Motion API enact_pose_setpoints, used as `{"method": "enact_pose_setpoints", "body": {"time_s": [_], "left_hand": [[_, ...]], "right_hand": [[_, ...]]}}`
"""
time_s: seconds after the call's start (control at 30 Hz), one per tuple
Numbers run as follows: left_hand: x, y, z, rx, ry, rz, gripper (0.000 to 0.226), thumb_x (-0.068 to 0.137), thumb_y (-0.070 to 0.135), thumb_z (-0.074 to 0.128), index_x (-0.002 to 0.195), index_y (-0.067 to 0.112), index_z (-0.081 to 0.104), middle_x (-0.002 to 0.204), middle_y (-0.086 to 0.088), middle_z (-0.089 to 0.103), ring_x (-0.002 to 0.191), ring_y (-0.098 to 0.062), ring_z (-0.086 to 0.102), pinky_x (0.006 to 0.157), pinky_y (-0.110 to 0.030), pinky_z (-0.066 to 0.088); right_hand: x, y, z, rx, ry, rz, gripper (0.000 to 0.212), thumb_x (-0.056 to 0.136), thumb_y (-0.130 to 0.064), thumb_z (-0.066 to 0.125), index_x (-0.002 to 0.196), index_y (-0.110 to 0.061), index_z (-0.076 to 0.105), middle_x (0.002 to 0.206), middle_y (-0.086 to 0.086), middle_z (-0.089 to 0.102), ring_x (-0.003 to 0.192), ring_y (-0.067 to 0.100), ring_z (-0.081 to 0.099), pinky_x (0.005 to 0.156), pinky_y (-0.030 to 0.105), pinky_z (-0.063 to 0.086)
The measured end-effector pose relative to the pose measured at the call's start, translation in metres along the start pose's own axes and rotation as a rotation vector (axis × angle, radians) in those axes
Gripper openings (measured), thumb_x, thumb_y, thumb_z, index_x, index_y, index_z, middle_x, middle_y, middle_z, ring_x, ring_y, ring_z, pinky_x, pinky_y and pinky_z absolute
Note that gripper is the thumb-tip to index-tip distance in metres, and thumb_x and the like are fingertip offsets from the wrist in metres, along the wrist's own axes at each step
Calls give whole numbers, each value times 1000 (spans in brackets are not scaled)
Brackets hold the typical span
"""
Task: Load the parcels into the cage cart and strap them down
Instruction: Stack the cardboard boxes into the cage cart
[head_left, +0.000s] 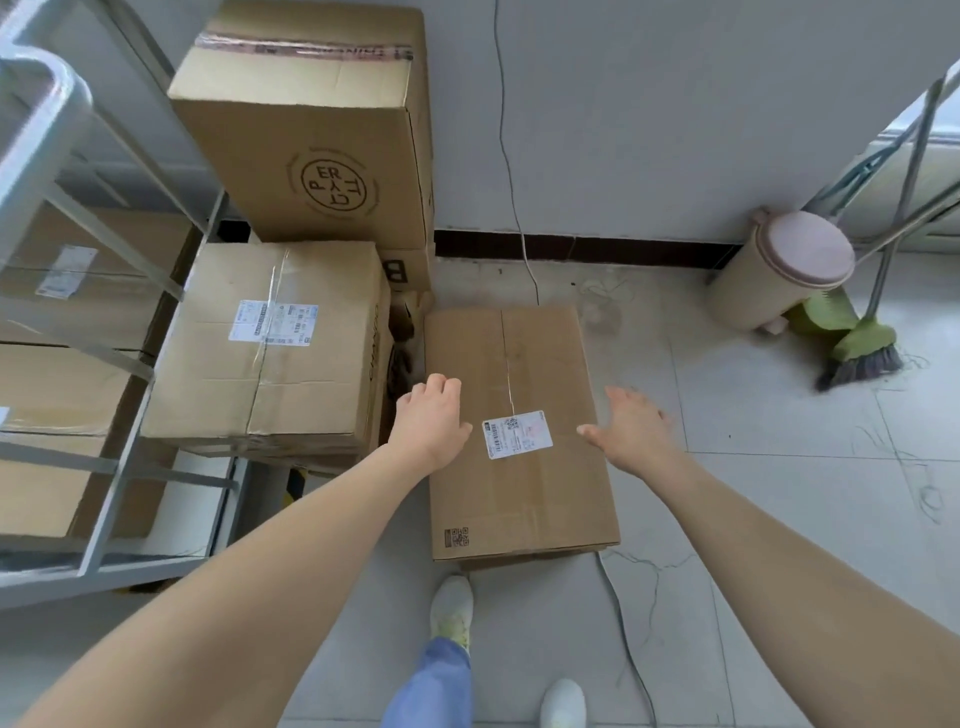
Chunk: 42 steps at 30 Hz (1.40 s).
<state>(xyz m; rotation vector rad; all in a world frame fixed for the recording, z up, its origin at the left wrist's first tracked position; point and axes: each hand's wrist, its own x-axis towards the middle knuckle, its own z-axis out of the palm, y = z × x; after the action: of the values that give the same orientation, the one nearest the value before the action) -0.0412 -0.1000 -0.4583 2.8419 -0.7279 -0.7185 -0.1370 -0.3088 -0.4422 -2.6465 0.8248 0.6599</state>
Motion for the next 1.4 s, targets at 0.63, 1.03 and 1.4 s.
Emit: {"method": "enact_pose_setpoints", "body": {"time_s": [0.63,1.03,1.4], "left_hand": [[140,-50,255,-596,-65,-629,94,85,40,67,150,6,7,151,-16,21,133,-35,33,107,-46,35],[159,-31,266,-865,60,-943,114,60,52,83,142,6,18,146,-7,27,130,-29,33,102,-44,36],[65,56,128,-840,61,-883,111,58,53,83,138,4,23,143,-9,30,129,-29,31,107,-42,32]], "right_hand": [[187,87,239,373,-28,183,96,83,-44,69,149,-5,12,151,15,24,138,35,26,110,47,29],[212,100,250,769,51,523,113,62,-60,79,143,-6,23,146,13,28,135,30,31,108,47,34],[77,128,100,741,143,598,110,59,-59,81,138,-3,29,142,16,33,132,32,31,107,50,32]]}}
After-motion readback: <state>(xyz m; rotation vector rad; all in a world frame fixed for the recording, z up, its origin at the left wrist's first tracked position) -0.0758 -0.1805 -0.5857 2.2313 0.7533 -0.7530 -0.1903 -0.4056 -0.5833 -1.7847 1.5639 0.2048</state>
